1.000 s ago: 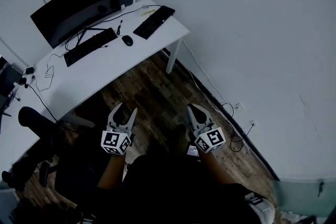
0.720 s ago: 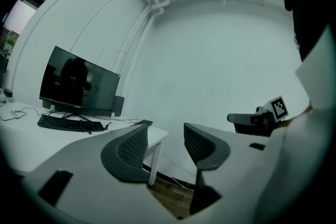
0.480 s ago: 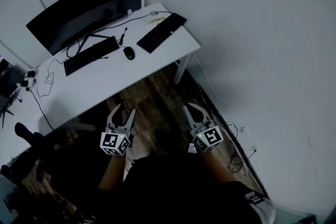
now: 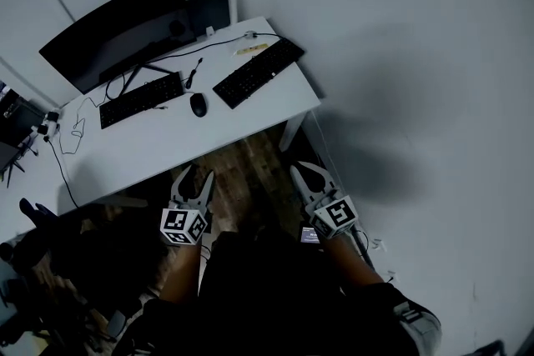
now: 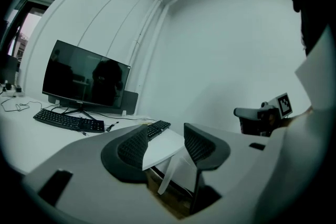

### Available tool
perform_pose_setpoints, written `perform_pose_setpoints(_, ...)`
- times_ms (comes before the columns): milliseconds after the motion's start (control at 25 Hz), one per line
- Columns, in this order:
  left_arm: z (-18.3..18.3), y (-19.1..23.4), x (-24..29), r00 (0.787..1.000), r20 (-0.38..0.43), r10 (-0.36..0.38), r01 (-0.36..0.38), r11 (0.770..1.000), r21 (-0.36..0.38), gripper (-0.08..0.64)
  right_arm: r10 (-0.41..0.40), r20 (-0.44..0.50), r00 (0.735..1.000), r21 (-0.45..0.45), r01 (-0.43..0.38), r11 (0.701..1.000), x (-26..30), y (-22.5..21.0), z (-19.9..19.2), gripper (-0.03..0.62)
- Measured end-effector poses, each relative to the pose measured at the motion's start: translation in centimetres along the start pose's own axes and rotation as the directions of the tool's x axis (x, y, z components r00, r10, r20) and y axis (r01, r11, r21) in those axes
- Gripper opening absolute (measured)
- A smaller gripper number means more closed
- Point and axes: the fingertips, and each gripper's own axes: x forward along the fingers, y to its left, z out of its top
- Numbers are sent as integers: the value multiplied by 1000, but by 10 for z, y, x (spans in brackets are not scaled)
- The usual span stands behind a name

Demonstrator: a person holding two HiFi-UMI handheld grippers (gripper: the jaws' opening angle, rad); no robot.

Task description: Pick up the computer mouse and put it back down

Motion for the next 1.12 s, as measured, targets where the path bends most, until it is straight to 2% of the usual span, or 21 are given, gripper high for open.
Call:
perform_pose_setpoints(160, 3, -10, 26, 1000, -8, 23, -23, 1000, 9, 199, 23, 27, 999, 41, -24, 999, 16, -31, 8, 11)
perform_pose_setpoints(360, 7, 5, 50, 997, -20, 73, -72, 997, 11, 199, 55, -8, 998, 62, -54, 997, 37, -55, -7, 11)
perform_pose_setpoints(640, 7, 48, 96, 990, -11, 142, -141, 989, 36, 201, 124, -66, 990, 65, -120, 991, 96, -80, -20, 11)
perform_pose_setpoints(760, 5, 66, 120, 988, -19, 153, -151, 987, 53, 201, 161, -63, 985, 51, -158, 986, 132, -90, -19, 11)
perform_pose_setpoints(840, 7, 81, 138, 986, -23, 167, -166, 985, 49, 201, 182, -48, 982, 37, -180, 983, 162, -100, -11, 11)
perform_pose_setpoints(1120, 10, 140, 186, 973, -63, 222, -222, 975, 19, 215, 227, -135, 964, 36, -224, 974, 247, -126, -10, 11)
